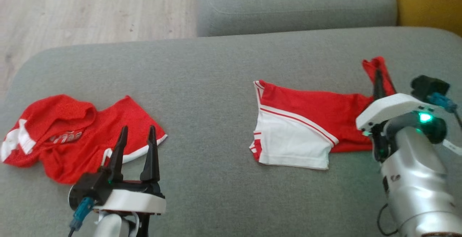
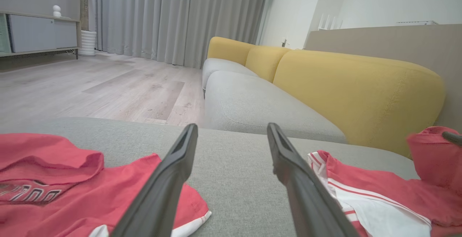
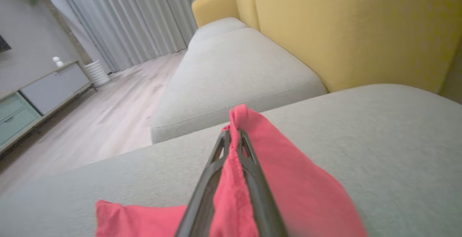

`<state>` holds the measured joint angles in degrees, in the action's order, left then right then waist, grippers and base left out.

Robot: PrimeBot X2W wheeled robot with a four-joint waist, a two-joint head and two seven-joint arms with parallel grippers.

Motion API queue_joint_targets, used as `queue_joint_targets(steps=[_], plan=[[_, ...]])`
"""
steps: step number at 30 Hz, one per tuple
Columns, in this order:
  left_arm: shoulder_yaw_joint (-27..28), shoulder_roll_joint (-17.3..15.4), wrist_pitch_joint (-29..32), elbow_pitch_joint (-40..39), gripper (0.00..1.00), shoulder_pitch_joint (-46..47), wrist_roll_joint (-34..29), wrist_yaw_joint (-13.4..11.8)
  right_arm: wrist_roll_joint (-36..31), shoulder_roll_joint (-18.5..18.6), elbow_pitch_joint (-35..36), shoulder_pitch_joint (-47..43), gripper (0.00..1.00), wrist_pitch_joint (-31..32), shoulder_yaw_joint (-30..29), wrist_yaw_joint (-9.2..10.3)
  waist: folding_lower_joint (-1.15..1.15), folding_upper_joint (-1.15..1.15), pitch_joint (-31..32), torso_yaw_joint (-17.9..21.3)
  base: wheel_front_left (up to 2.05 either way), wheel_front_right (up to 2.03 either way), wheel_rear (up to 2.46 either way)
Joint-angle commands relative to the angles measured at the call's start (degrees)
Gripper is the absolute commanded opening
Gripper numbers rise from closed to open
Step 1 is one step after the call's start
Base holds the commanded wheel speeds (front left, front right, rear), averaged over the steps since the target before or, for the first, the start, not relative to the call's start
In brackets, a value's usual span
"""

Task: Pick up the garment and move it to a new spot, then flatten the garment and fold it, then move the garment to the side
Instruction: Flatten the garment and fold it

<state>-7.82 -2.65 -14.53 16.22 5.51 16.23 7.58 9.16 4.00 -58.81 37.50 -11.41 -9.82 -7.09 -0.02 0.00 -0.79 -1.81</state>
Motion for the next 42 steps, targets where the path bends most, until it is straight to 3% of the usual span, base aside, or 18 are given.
queue_joint_targets(steps=[1, 3, 4, 6, 11, 28, 29, 30, 37, 42], plan=[[1.31, -0.23, -0.47, -1.93, 1.0, 1.44, 0.47, -0.17, 1.98, -0.79, 3.29, 0.5, 0.0, 0.37, 3.56, -0.4, 0.02, 0.0, 0.64, -0.84, 0.0, 0.0, 0.0], [1.12, -0.23, -0.47, -2.01, 1.0, 1.12, 0.42, -0.3, 5.76, -1.04, 5.47, -0.9, 0.0, 1.28, 7.69, -0.4, 0.02, 0.0, 0.96, -1.58, 0.0, 0.0, 0.0], [0.62, -0.23, -0.47, -2.01, 1.0, 0.74, 0.66, -0.37, 12.27, -1.08, 8.17, -2.98, 0.0, 2.34, 14.22, -0.4, 0.02, 0.0, 1.14, -2.41, 0.0, 0.0, 0.0], [0.14, -0.23, -0.47, -1.95, 1.0, 0.35, 1.05, -0.46, 17.37, -1.1, 10.76, -5.44, 0.0, 3.03, 19.76, -0.4, 0.02, 0.0, 1.21, -3.1, 0.0, 0.0, 0.0], [-0.66, -0.23, -0.47, -1.81, 1.0, -0.09, 1.19, -0.55, 23.61, -1.11, 13.56, -9.16, 0.0, 3.0, 27.91, -0.4, 0.02, 0.0, 0.92, -4.68, 0.0, 0.0, 0.0], [-0.99, -0.23, -0.47, -1.41, 1.0, 1.39, 1.75, -0.5, 30.91, -1.12, 8.58, -6.21, 0.0, -1.62, 37.09, -0.4, 0.02, 0.0, -2.63, -7.2, 0.0, 0.0, 0.0], [-0.88, -0.23, -0.47, -1.3, 1.0, 1.51, 1.74, -0.5, 31.08, -1.12, 8.07, -5.94, 0.8, -1.87, 37.71, -0.4, 0.02, 0.0, -2.78, -7.17, 0.0, 0.0, 0.0], [-0.76, -0.23, -0.47, -1.18, 1.0, 1.6, 1.7, -0.51, 31.76, -1.12, 7.9, -5.91, 1.0, -1.98, 38.67, -0.4, 0.02, 0.0, -2.89, -7.11, 0.0, 0.0, 0.0], [-0.24, -0.23, -0.47, -1.01, 1.0, 1.94, 1.94, -0.8, 38.83, -1.12, 12.08, -6.01, 1.0, -0.97, 48.6, -0.4, 0.02, 0.0, -2.97, -5.0, 0.0, 0.0, 0.0], [0.57, -0.23, -0.47, -3.39, 1.0, 2.35, 2.23, -0.99, 32.86, -1.05, 7.61, -1.7, 1.0, -3.28, 44.86, -0.4, 0.02, 0.0, -2.34, -2.1, 0.0, 0.0, 0.0]])
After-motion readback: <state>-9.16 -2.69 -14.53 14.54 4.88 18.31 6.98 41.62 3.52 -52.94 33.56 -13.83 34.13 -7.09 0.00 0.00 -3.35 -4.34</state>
